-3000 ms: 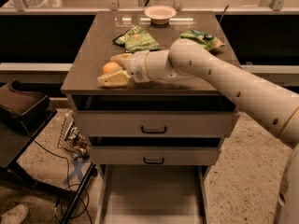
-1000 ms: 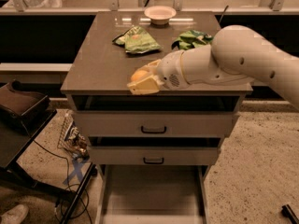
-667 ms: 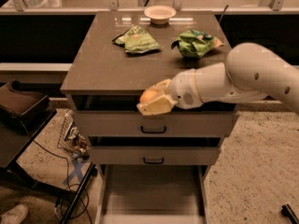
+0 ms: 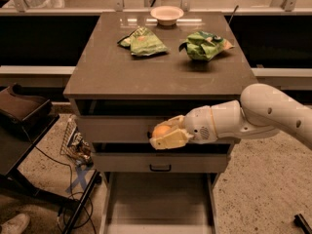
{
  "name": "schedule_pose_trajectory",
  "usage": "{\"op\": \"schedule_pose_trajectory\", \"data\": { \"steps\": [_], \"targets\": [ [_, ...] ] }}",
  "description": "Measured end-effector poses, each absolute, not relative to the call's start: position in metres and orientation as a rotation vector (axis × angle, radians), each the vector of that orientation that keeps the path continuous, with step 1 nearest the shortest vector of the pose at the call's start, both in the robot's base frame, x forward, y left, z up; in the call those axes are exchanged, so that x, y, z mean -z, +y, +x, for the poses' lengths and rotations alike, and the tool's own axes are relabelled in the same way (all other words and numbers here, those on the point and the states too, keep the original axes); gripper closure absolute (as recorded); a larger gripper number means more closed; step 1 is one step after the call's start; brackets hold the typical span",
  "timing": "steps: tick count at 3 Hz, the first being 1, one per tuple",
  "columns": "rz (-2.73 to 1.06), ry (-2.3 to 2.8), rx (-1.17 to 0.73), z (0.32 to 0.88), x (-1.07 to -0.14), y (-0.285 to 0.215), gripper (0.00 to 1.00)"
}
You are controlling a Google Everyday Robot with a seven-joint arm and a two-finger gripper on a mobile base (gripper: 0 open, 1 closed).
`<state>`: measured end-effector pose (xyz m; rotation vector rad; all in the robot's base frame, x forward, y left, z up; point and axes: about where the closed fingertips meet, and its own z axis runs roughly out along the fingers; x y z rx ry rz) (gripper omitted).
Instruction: Place orange into bottom drawer
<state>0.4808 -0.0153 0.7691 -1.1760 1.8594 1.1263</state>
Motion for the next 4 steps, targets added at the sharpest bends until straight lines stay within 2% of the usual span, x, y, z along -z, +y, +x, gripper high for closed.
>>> {"op": "schedule_pose_trajectory", "data": {
  "steps": [2,3,4],
  "targets": [
    [-0.979,1.812,-1.117,0.458,-0.659,-0.013,1.00],
    [-0.890,1.759,-1.088,0.424,-0.603,-0.004,1.00],
    [-0.854,1.716,-0.988,0.400,-0.552,0.006,1.00]
  ]
}}
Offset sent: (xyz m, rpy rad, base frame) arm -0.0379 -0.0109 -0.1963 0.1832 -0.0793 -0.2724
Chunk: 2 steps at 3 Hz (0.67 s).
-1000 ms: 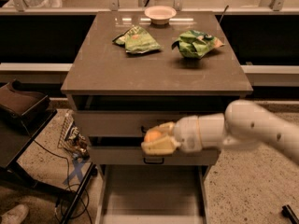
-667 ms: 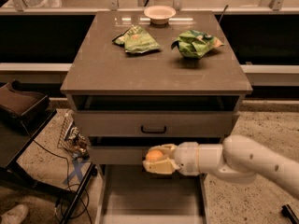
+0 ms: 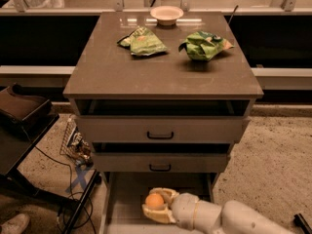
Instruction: Place orange into bottom drawer
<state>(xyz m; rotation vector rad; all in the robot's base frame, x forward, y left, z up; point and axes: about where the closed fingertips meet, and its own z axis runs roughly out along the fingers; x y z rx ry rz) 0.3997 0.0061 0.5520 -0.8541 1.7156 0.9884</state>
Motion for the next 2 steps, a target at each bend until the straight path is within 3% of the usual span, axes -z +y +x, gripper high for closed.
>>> {"op": "schedule_pose_trajectory", "data": {
  "steps": [2],
  "targets": [
    [-0.881,1.773,-1.005,0.405,-0.443,0.033,1.00]
  ]
}}
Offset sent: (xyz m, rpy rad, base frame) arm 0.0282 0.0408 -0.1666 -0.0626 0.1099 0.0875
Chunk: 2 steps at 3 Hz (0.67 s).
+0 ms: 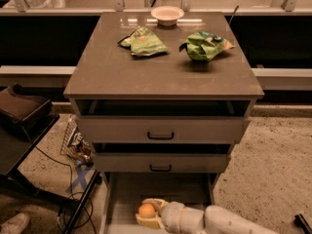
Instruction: Place orange into bottom drawer
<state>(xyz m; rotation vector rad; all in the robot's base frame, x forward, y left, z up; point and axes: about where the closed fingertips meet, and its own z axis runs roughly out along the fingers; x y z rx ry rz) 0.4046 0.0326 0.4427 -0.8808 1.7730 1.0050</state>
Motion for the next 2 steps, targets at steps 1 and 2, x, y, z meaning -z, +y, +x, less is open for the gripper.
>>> {"op": "schedule_pose_trajectory", "data": {
  "steps": [1,2],
  "targets": [
    [-0.904,1.769,-1.016,0.4102,-0.4352,0.0417,1.00],
    [-0.920,1.740,-1.013,0.4133,-0.4385,0.0507,1.00]
  ]
}}
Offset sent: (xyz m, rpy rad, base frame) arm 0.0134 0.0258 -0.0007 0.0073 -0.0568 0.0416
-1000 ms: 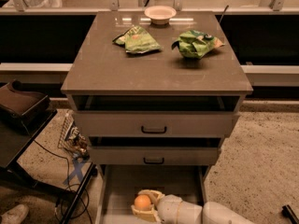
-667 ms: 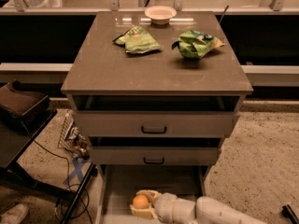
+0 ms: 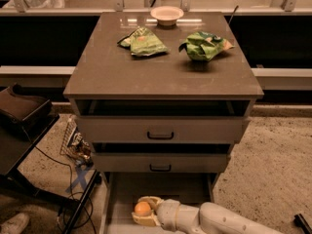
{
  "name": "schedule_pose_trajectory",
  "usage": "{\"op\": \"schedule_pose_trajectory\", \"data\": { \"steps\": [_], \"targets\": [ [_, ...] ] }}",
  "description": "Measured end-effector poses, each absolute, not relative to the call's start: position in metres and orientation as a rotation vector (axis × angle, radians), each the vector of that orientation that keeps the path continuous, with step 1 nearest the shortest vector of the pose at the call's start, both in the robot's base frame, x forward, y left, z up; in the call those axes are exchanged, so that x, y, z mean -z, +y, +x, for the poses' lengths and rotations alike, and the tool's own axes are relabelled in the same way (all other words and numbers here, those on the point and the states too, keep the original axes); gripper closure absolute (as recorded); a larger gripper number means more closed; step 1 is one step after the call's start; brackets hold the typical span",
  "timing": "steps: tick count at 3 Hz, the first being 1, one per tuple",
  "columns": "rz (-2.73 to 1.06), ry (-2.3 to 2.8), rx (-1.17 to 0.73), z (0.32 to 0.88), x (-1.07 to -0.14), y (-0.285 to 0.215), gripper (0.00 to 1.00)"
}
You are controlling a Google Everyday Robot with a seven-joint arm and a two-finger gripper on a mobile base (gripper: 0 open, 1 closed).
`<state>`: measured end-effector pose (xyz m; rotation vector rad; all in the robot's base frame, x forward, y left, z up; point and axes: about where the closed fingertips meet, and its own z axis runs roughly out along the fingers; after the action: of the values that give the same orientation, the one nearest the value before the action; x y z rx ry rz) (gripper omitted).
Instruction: Place orange into bottom drawer
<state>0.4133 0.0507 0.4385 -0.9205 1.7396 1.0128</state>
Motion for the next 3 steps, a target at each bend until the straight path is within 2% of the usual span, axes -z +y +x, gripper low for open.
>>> {"op": "schedule_pose_trajectory", "data": {
  "steps": [2,3],
  "targets": [
    [-0.986,1.736,-0.835,0.457,-0.335,0.039,1.00],
    [-1.002,1.756,-0.825,0.468,-0.285,0.029,1.00]
  ]
}}
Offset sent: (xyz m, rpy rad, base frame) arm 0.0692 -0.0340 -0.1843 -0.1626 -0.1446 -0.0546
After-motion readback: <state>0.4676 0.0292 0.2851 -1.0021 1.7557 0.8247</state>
